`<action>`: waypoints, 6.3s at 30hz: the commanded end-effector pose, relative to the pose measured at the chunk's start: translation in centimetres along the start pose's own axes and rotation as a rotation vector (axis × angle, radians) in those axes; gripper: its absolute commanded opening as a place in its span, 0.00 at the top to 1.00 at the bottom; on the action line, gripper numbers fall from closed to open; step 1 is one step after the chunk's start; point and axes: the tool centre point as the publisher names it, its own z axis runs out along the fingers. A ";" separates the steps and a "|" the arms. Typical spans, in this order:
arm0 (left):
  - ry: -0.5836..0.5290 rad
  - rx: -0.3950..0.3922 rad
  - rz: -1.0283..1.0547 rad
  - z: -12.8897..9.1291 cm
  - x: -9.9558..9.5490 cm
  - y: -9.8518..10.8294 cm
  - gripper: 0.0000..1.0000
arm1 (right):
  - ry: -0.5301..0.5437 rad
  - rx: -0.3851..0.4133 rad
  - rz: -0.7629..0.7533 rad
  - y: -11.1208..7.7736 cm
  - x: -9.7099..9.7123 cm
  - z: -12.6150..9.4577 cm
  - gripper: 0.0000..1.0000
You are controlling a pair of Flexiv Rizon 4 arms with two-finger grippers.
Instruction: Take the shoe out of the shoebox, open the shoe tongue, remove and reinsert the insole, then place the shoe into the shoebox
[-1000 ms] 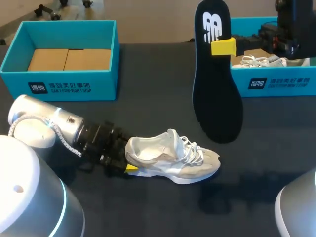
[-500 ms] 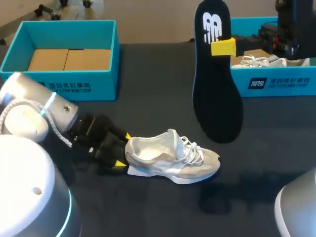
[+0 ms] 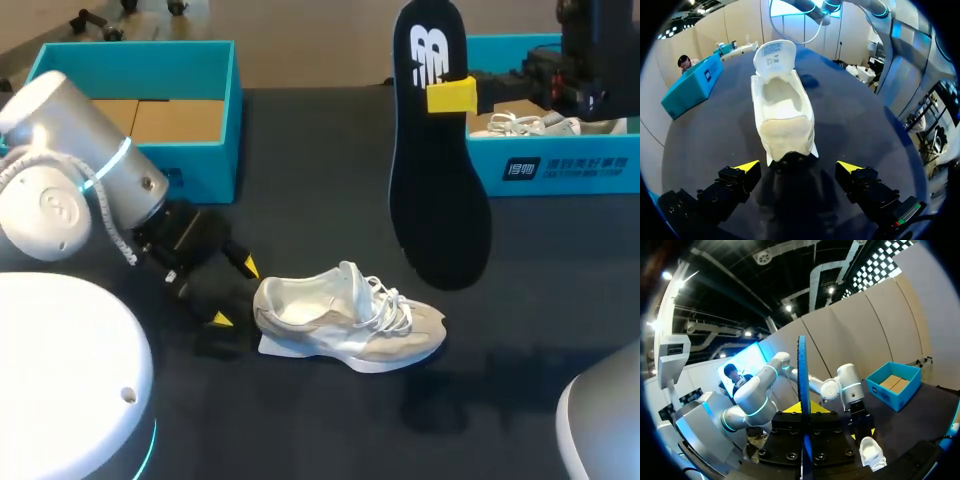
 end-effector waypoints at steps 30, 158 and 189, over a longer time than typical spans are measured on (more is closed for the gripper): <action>-0.122 -0.655 -0.162 -0.2 0.1 -3.0 0.00 | 0.002 0.006 0.002 0.3 -0.2 0.3 1.00; -0.053 -0.385 0.743 -1.5 -2.7 -11.9 1.00 | 0.002 0.006 0.002 0.3 -0.2 0.3 1.00; 0.031 -0.422 1.138 0.4 -2.0 -14.4 1.00 | 0.002 0.006 0.002 0.3 -0.2 0.3 1.00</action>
